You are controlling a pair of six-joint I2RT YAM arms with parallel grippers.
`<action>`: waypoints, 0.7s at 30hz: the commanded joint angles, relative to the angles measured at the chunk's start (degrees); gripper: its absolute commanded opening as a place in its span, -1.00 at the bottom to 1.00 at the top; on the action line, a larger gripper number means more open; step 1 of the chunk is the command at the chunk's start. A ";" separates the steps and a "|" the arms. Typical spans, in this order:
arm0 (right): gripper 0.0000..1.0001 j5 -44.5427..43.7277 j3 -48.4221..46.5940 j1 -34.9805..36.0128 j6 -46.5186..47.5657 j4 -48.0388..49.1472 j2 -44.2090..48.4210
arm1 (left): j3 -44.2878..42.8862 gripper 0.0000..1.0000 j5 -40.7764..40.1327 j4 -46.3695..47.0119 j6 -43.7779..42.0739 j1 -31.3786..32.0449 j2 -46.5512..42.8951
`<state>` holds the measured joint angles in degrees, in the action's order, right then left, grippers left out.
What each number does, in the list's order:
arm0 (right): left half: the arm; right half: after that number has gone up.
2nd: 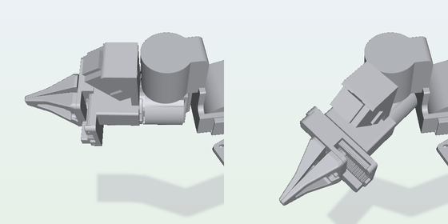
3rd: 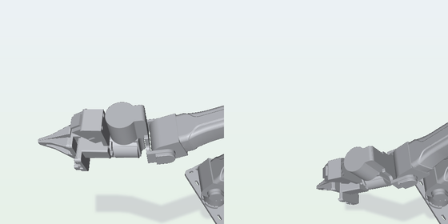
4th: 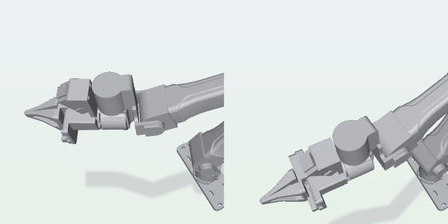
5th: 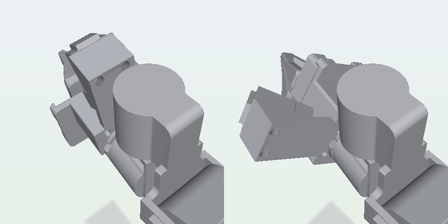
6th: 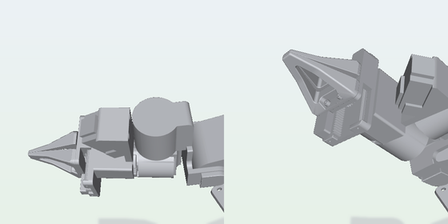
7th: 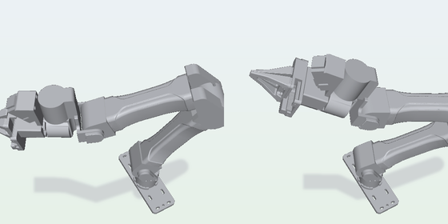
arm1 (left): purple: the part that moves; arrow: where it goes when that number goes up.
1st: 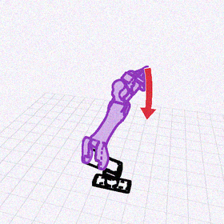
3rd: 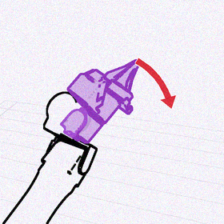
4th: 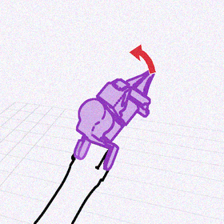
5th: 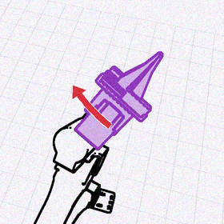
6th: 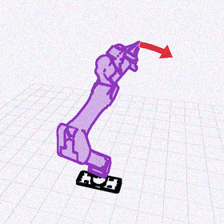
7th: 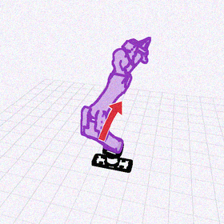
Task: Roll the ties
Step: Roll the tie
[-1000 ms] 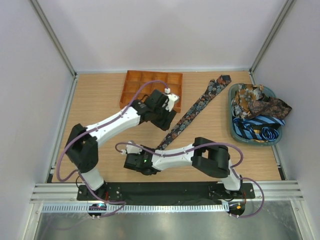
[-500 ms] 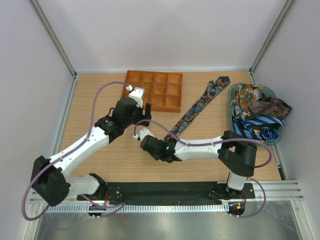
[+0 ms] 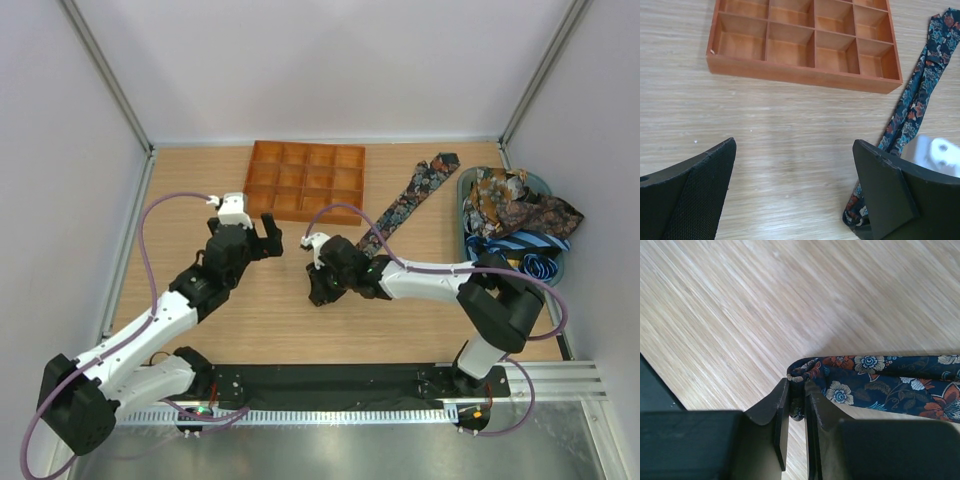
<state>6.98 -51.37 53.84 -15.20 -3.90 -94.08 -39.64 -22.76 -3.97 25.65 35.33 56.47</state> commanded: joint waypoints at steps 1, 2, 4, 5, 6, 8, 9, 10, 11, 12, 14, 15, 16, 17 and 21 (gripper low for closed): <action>-0.68 8.04 1.27 -2.68 -2.90 3.55 2.68 | 3.77 1.00 -3.51 8.36 4.58 -0.09 -2.76; -0.68 10.48 1.54 -3.30 -3.08 3.64 2.59 | 5.08 1.00 -4.21 8.54 5.11 -0.09 -3.20; -0.68 12.87 2.07 -5.32 -3.60 5.83 2.50 | 6.32 1.00 -4.22 10.11 4.76 -0.09 -4.43; -0.68 14.01 2.59 -6.11 -4.04 6.62 2.24 | 7.46 0.99 -4.04 10.82 4.33 -0.09 -4.78; -0.68 16.02 2.77 -7.25 -4.39 6.89 2.24 | 8.34 1.00 -2.04 13.52 3.45 -0.09 -5.31; -0.68 18.23 3.47 -8.66 -5.36 8.55 1.54 | 10.79 1.00 2.88 17.05 -0.85 -0.09 -5.58; -0.68 20.59 3.74 -9.36 -5.71 9.17 1.19 | 11.59 1.00 8.82 19.93 -2.52 -0.09 -5.58; -0.68 21.83 4.26 -11.20 -6.15 9.96 0.75 | 12.30 1.00 12.18 21.53 -4.19 -0.09 -5.14; -0.68 23.76 4.61 -11.91 -7.11 11.79 0.31 | 13.00 0.99 15.35 23.81 -7.86 -0.09 -4.62; -0.68 25.08 4.96 -12.79 -7.64 12.86 -0.65 | 13.44 1.00 18.86 24.53 -9.29 -0.09 -3.83; -0.68 28.51 6.02 -14.99 -8.79 16.01 -1.71 | 13.10 0.99 26.61 24.53 -12.45 0.44 -0.77; -0.68 29.74 6.46 -15.69 -10.01 17.25 -2.59 | 12.22 1.00 27.85 24.10 -13.34 0.87 0.56; -0.68 31.67 6.98 -16.92 -10.46 18.22 -3.12 | 11.69 1.00 30.38 23.66 -14.30 1.31 3.44; -0.68 32.56 7.25 -17.54 -10.81 19.53 -3.65 | 11.08 0.99 31.02 23.05 -16.14 2.54 4.60; -0.68 34.41 6.82 -19.21 -10.90 19.63 -5.32 | 7.48 1.00 29.37 18.04 -21.85 7.10 10.32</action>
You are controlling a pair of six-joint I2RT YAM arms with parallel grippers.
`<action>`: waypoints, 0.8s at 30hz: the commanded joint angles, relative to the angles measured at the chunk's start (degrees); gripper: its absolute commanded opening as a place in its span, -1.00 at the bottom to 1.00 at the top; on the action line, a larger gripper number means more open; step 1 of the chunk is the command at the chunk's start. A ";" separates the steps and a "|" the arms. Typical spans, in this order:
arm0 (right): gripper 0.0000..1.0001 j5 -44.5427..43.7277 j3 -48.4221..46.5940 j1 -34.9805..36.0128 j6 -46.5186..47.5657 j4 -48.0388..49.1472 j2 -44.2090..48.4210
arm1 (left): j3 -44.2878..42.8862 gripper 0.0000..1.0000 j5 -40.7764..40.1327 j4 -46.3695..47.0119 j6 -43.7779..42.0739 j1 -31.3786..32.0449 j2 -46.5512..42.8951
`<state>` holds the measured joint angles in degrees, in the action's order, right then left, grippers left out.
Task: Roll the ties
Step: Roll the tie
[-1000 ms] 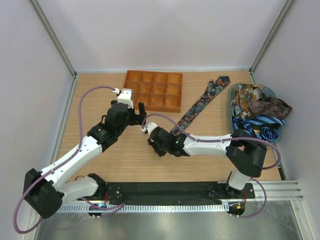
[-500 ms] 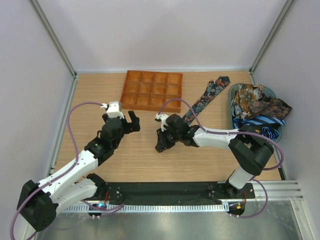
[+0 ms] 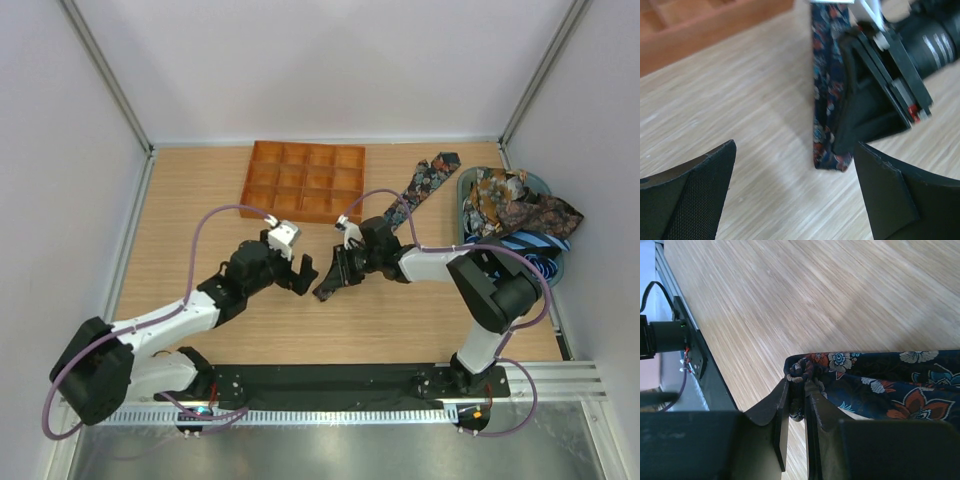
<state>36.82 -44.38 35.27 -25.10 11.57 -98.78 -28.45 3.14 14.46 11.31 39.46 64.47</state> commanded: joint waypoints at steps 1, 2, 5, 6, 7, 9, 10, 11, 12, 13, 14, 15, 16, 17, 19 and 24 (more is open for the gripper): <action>-0.68 4.58 -0.35 -0.81 -0.91 4.16 -0.97 | -5.11 1.00 2.85 -1.44 -8.49 3.77 3.29; -0.69 4.58 -0.53 -1.16 -0.56 3.29 -1.23 | -5.74 1.00 2.23 -3.19 -9.37 4.30 5.12; -0.69 4.75 -0.62 -1.86 -0.21 2.93 -2.28 | -7.58 1.00 3.01 -5.66 -10.87 4.92 7.07; -0.68 4.84 -0.62 -2.22 -0.21 3.10 -2.55 | -8.20 1.00 3.36 -6.45 -11.05 4.92 8.38; -0.68 4.84 -0.71 -2.57 -0.12 3.02 -2.90 | -8.73 0.99 3.72 -7.24 -12.53 4.92 8.92; -0.69 5.02 -0.71 -3.09 -0.21 3.19 -3.61 | -10.48 0.99 4.42 -9.62 -12.89 5.01 11.02; -0.69 4.84 -0.79 -3.36 -0.21 3.28 -3.96 | -11.01 1.00 4.77 -10.32 -13.50 5.18 11.73; -0.69 4.67 -1.06 -3.62 -0.12 3.11 -4.66 | -11.89 0.99 5.12 -11.02 -13.60 5.19 13.39; -0.69 4.67 -1.15 -3.80 -0.03 3.10 -5.01 | -12.24 0.99 5.21 -11.29 -13.68 5.36 14.19; -0.69 4.49 -1.32 -3.98 -0.12 2.84 -5.36 | -12.77 0.96 5.30 -11.90 -13.95 5.62 15.07; -0.69 4.40 -1.41 -4.06 -0.03 2.67 -5.72 | -13.21 0.94 5.21 -12.26 -14.03 5.71 15.94; -0.69 4.40 -1.50 -4.41 0.05 2.58 -6.15 | -14.61 0.91 4.87 -12.87 -14.21 5.80 17.69; -0.69 4.14 -1.50 -4.50 0.14 2.49 -6.42 | -15.32 0.88 4.86 -14.27 -14.65 5.89 18.41; -0.69 4.05 -1.59 -4.59 0.32 2.32 -6.51 | -16.02 0.86 4.86 -14.28 -14.91 5.89 19.02; -0.68 3.88 -1.76 -4.77 0.40 2.05 -6.86 | -17.43 0.81 5.04 -16.47 -15.35 6.06 20.78; -0.68 3.70 -2.38 -4.77 0.93 1.61 -7.65 | -19.36 0.79 7.05 -17.53 -15.53 6.06 23.42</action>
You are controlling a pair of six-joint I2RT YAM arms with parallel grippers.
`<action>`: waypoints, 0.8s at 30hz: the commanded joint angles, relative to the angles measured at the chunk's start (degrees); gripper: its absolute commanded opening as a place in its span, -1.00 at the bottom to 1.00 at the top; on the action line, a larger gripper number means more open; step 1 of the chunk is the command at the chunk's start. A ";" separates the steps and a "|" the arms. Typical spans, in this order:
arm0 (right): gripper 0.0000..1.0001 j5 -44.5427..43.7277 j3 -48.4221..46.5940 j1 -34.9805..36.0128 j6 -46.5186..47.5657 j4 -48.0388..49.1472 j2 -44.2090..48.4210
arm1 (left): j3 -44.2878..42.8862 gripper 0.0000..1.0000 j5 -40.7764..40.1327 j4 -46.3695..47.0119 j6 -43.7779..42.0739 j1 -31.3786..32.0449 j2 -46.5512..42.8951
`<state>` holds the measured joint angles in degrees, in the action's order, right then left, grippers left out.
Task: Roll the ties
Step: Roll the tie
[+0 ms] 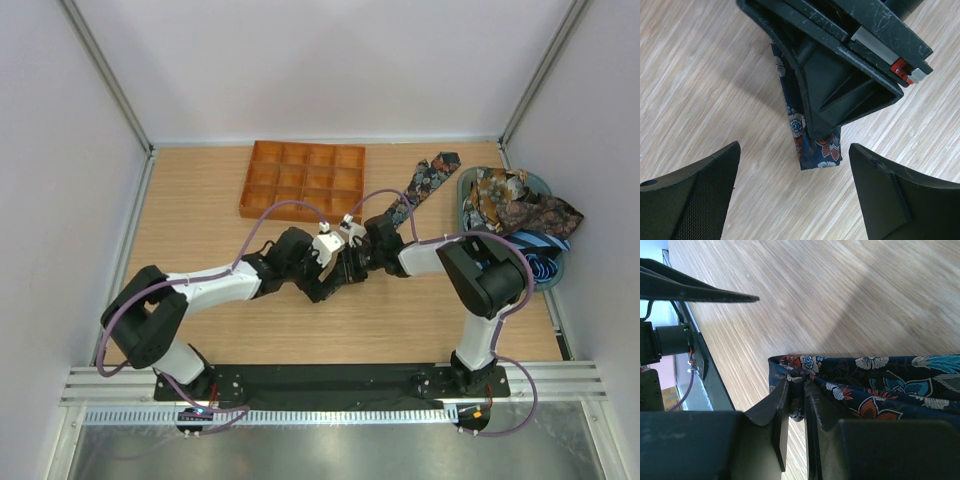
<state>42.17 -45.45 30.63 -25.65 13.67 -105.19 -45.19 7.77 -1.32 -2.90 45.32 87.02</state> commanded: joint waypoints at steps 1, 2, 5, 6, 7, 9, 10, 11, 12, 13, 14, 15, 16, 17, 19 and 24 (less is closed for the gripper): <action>-0.68 -2.00 -1.31 -0.22 1.65 -0.66 -1.34 | -3.06 0.79 3.47 -2.45 -1.32 0.29 1.48; -0.68 -2.09 -1.48 -0.22 1.83 -1.01 -1.34 | -3.32 0.79 3.57 -2.72 -1.32 0.29 2.44; -0.69 -2.18 -1.57 -0.13 2.01 -1.10 -1.34 | -4.90 0.75 3.83 -4.04 -1.41 0.38 4.81; -0.68 -2.27 -1.57 -0.13 2.09 -1.02 -1.25 | -5.26 0.72 3.92 -4.30 -1.24 0.38 5.34; -0.68 -2.36 -1.57 -0.22 2.09 -1.10 -1.25 | -5.78 0.70 4.09 -4.82 -1.32 0.47 5.78; -0.68 -2.18 -1.83 -0.22 2.18 -1.28 -1.42 | -6.23 0.64 3.74 -4.83 -1.24 0.56 6.93; -0.68 -2.10 -1.92 -0.22 2.18 -1.28 -1.51 | -6.49 0.63 4.00 -5.09 -1.32 0.56 7.45; -0.68 -2.09 -1.92 -0.14 2.10 -1.28 -1.60 | -7.10 0.61 4.36 -5.18 -1.32 0.56 7.89; -0.67 -1.83 -2.01 -0.22 2.09 -1.37 -1.69 | -7.45 0.57 4.62 -5.27 -1.32 0.56 8.77; -0.68 -1.74 -2.01 -0.22 2.09 -1.28 -1.69 | -7.81 0.55 4.97 -5.53 -1.32 0.56 9.30; -0.68 -1.74 -1.92 -0.22 2.01 -1.10 -1.60 | -8.77 0.53 5.06 -5.88 -1.32 0.56 9.74; -0.68 -1.83 -1.92 -0.22 2.01 -1.19 -1.60 | -9.21 0.49 5.24 -6.23 -1.24 0.56 10.88; -0.68 -1.83 -2.01 -0.22 2.09 -1.28 -1.69 | -9.56 0.47 5.41 -6.67 -1.41 0.65 11.23; -0.68 -1.74 -2.01 -0.22 2.09 -1.28 -1.69 | -9.83 0.46 5.76 -6.76 -1.32 0.73 11.67; -0.68 -1.83 -2.01 -0.14 2.09 -1.28 -1.69 | -10.27 0.44 7.08 -6.68 -1.32 0.91 12.29; -0.68 -1.74 -2.01 -0.22 2.01 -1.28 -1.60 | -10.45 0.18 4.98 -7.03 -1.15 1.44 13.52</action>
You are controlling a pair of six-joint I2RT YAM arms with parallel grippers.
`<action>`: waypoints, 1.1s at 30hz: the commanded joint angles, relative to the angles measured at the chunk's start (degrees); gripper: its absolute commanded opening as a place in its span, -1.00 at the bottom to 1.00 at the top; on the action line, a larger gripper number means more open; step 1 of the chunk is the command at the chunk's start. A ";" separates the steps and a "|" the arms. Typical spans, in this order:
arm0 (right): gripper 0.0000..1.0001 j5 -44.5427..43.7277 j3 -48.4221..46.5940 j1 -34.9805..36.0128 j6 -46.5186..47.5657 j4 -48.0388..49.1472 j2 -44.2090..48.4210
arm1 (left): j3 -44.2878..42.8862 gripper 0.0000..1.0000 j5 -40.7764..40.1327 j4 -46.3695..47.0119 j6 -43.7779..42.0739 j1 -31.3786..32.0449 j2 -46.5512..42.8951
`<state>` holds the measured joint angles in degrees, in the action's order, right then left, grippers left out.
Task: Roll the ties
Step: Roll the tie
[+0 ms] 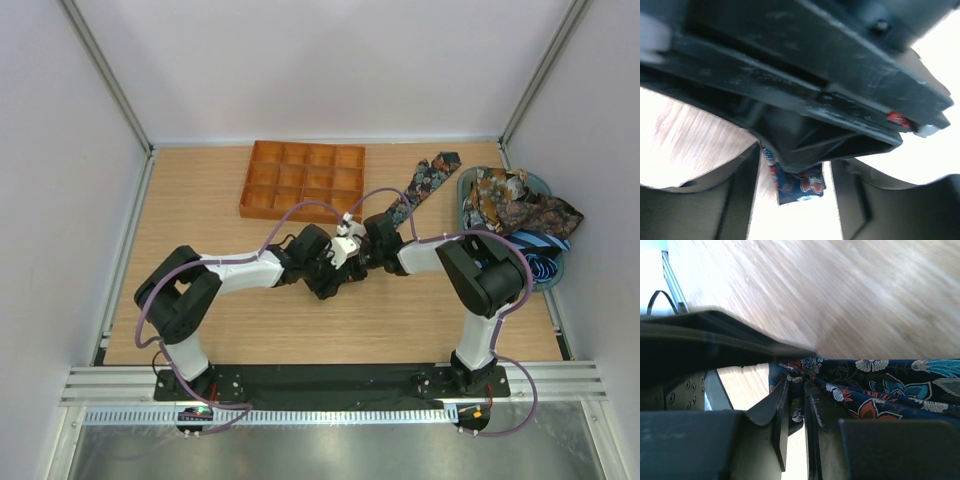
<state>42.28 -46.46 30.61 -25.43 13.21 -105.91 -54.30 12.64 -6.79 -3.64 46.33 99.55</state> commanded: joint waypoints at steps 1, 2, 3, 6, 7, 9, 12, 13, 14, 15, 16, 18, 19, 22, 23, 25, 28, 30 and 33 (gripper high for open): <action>-0.68 -1.77 -1.00 -0.11 1.79 -0.65 -0.88 | -1.42 0.11 -0.51 -1.82 -0.40 0.43 1.26; -0.67 -1.76 -1.00 -0.11 1.79 -0.73 -0.88 | -1.33 0.06 -0.52 -2.00 -0.40 0.43 1.70; -0.68 -1.76 -0.92 -0.20 1.87 -0.65 -0.79 | -1.16 0.01 -0.60 -2.18 -0.49 0.43 1.88; -0.67 -1.76 -1.00 -0.11 1.61 -0.56 -0.97 | -0.54 -0.14 -0.43 -2.53 -0.32 0.43 2.40; -0.66 -1.76 -1.00 -0.20 1.70 -0.64 -0.97 | -0.45 -0.17 -0.25 -2.62 -0.32 0.43 2.58; -0.61 -1.68 -1.00 -0.20 1.44 -0.64 -0.97 | -0.54 -0.25 -0.43 -3.14 -0.05 0.43 2.84; -0.46 -1.94 -1.00 -0.29 1.35 -0.73 -0.97 | -0.01 -0.32 -0.34 -3.32 0.47 0.43 2.67; -0.41 -2.03 -1.00 -0.29 1.26 -0.73 -0.88 | -0.01 -0.35 -0.43 -3.49 0.48 0.52 2.67; -0.37 -2.38 -0.92 -0.20 1.17 -0.73 -0.79 | 0.25 -0.39 -0.43 -3.58 0.56 0.43 2.58; -0.31 -2.55 -0.92 -0.29 1.09 -0.82 -0.70 | 0.34 -0.40 -0.51 -3.67 0.74 0.52 2.41; -0.30 -2.56 -0.92 -0.29 0.91 -0.82 -0.70 | 0.43 -0.41 -0.43 -3.76 0.83 0.52 2.41; -0.25 -2.56 -1.00 -0.46 0.12 -0.47 -0.53 | 0.34 -0.43 -0.34 -3.76 0.83 0.52 2.58; -0.21 -2.56 -1.00 -0.46 -0.66 -0.21 -0.44 | 0.34 -0.44 -0.43 -3.85 0.91 0.52 2.67; -0.17 -2.29 -0.83 -0.55 -1.99 0.49 1.31 | -0.01 -0.49 -0.34 -4.20 1.00 0.52 3.11; -0.15 -2.55 -0.83 -0.55 -2.95 0.67 2.01 | -0.10 -0.50 -0.43 -4.46 1.09 0.52 3.28; -0.11 -3.34 -1.18 -0.46 -2.96 -0.37 3.86 | -0.45 -0.53 -0.69 -4.90 1.09 0.52 3.55; -0.07 -5.10 -1.71 -0.55 -3.22 -1.70 5.97 | -0.63 -0.52 -0.95 -5.17 1.09 0.61 3.64; -0.06 -6.59 -1.53 -0.81 -4.27 -2.31 7.90 | -0.80 -0.53 -1.04 -5.52 1.18 0.52 3.81; -0.03 -9.31 -0.31 -2.13 -6.03 -1.79 10.45 | -0.80 -0.54 -1.22 -5.87 1.27 0.52 3.99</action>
<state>36.16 -46.70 29.23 -28.53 9.26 -100.95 -55.40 12.01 -7.86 -3.18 46.72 100.66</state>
